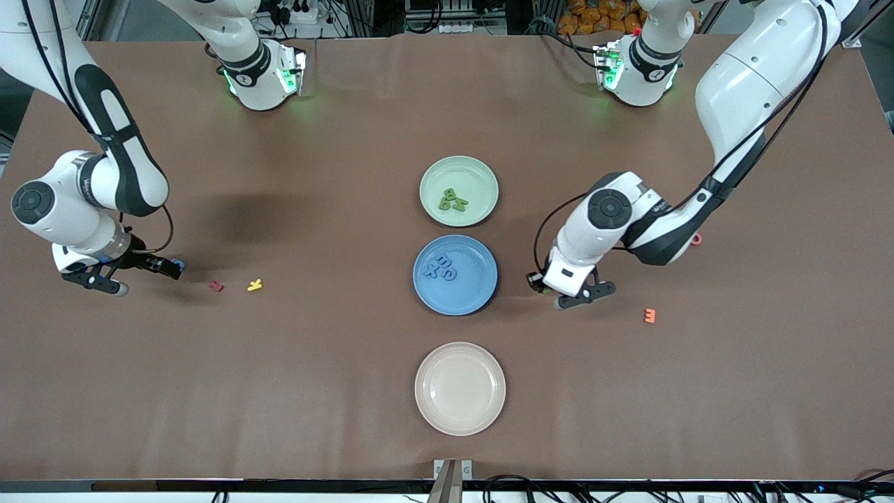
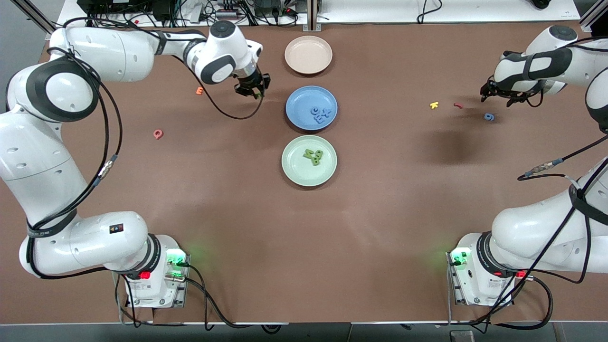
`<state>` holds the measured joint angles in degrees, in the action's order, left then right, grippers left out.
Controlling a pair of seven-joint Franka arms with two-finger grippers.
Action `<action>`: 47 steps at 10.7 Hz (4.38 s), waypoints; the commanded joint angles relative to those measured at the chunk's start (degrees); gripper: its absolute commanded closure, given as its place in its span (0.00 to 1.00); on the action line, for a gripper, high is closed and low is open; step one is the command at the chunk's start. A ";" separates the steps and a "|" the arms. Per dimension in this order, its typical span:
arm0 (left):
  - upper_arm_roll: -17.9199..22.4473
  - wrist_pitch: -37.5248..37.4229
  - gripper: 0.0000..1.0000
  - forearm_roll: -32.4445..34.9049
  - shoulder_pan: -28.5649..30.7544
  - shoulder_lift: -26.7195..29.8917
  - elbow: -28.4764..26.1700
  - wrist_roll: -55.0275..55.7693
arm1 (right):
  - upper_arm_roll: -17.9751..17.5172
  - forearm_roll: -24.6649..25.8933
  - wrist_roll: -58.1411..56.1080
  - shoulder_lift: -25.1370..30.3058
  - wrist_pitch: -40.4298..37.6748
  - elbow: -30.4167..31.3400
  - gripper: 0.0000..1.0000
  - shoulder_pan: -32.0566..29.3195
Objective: Sort letters by color into matching plates
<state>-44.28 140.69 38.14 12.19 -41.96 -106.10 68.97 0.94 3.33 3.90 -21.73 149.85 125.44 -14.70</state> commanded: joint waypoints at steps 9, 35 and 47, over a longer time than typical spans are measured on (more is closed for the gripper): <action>-8.11 -6.48 1.00 0.71 -7.69 1.36 -0.33 13.36 | -0.76 0.09 0.50 -2.97 9.05 4.46 0.10 -2.70; -16.27 -24.91 0.00 0.44 3.16 7.25 4.22 4.11 | -1.55 -11.11 22.03 -1.39 -9.40 -13.81 0.78 21.44; 3.33 -31.88 0.00 -22.18 7.89 21.46 12.50 -43.51 | -2.52 -15.81 44.53 -19.84 -10.90 -40.71 0.78 50.11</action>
<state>-55.03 110.23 26.24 27.74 -28.57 -95.17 36.56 -1.54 -11.45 46.94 -37.14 139.49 90.79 33.52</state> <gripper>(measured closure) 0.000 0.639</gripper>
